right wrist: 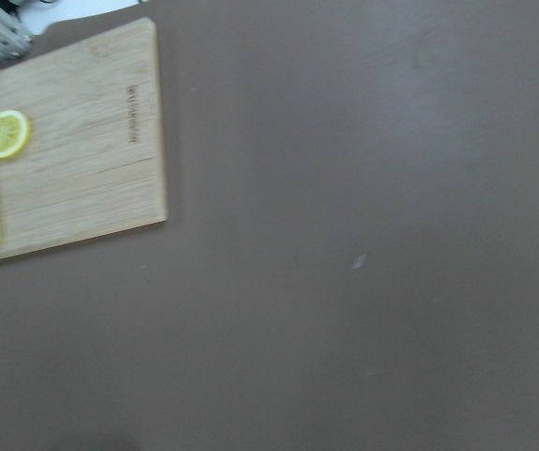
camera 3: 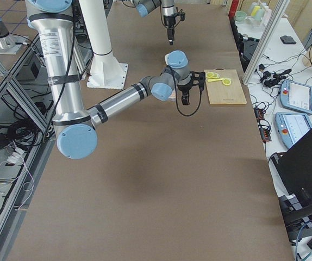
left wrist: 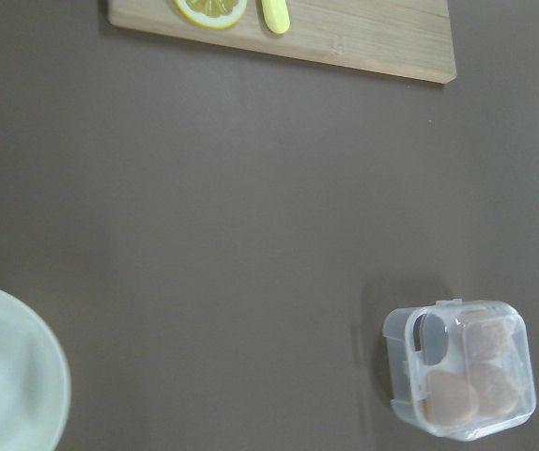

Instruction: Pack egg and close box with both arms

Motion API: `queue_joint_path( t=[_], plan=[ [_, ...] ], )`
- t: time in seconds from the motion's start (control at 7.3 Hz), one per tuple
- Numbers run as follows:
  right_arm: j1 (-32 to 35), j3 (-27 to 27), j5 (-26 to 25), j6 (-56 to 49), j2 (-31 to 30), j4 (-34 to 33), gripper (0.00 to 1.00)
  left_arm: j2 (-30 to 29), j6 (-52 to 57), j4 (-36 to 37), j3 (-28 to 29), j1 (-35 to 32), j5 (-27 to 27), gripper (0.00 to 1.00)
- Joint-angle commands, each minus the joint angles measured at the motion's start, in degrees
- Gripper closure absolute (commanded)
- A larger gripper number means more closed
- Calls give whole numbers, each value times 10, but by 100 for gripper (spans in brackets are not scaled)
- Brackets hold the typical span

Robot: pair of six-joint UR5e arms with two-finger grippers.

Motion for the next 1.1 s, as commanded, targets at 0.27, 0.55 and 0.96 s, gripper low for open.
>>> queue_joint_path(
  t=[0.27,0.55,0.96],
  plan=[
    [235,-228,130,-462,-51,-3,2,142,452,91,31,-265,-111,2],
    [296,-328,120,-598,-50,-4,1,183,574,84,116,-365,-156,2],
    [331,-329,115,-649,-49,-84,1,211,731,82,220,-456,-157,2]
  ],
)
